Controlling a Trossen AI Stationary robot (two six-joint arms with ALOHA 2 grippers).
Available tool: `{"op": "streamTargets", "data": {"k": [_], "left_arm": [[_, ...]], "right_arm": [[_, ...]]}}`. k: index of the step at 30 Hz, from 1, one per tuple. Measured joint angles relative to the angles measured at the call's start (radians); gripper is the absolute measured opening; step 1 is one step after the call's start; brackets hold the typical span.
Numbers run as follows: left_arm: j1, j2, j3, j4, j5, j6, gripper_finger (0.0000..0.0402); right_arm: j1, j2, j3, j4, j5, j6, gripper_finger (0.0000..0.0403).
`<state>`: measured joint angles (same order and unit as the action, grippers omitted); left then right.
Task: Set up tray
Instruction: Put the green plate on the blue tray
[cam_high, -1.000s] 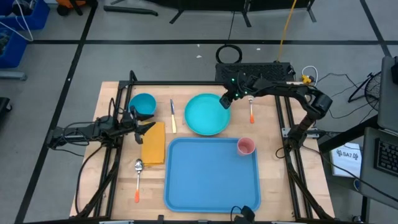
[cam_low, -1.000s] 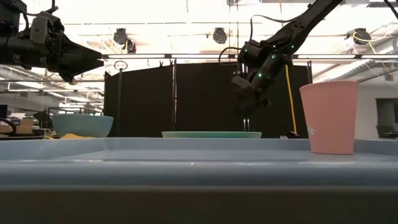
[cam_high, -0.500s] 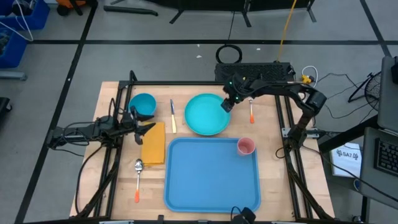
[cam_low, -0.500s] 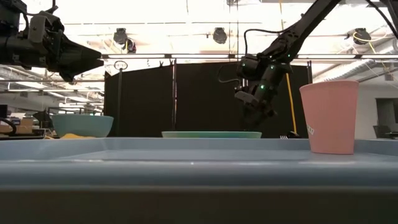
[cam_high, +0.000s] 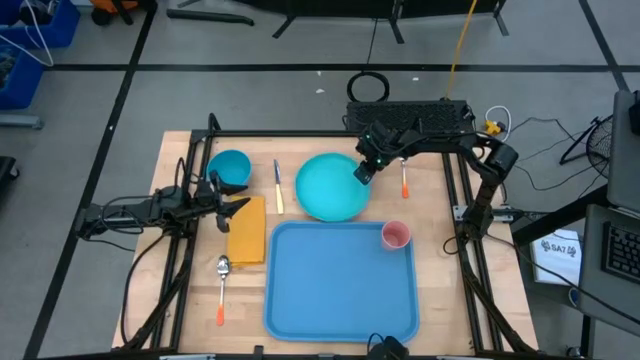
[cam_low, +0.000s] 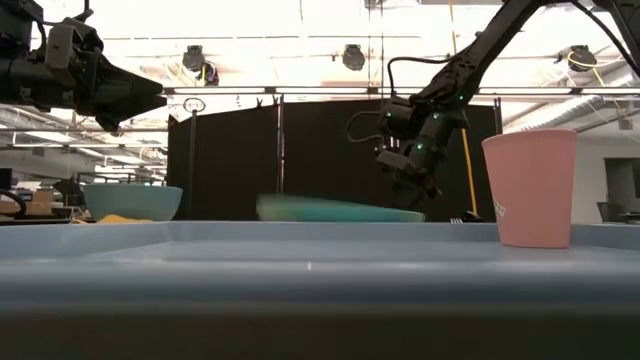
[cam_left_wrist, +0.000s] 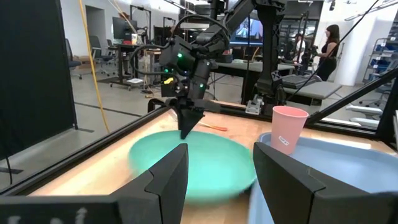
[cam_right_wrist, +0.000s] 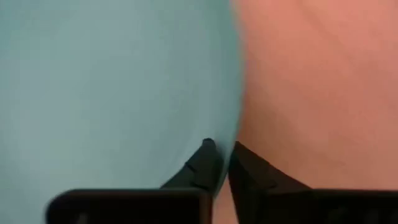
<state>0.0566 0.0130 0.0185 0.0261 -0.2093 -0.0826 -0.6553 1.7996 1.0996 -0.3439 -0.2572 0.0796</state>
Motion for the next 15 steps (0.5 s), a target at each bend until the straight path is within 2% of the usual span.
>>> {"op": "streamTargets", "data": {"k": [4,11,15], "left_arm": [[0.0,0.0,0.0,0.0,0.0,0.0,0.0186],[0.0,0.0,0.0,0.0,0.0,0.0,0.0186],[0.0,0.0,0.0,0.0,0.0,0.006,0.0186]], "right_arm": [[0.008,-0.001,0.0,0.021,0.01,-0.019,0.0004],[0.009,-0.072,0.0,0.173,0.016,-0.017,0.0002],[0.0,-0.14,0.0,0.218,-0.111,0.04,0.0001]]}}
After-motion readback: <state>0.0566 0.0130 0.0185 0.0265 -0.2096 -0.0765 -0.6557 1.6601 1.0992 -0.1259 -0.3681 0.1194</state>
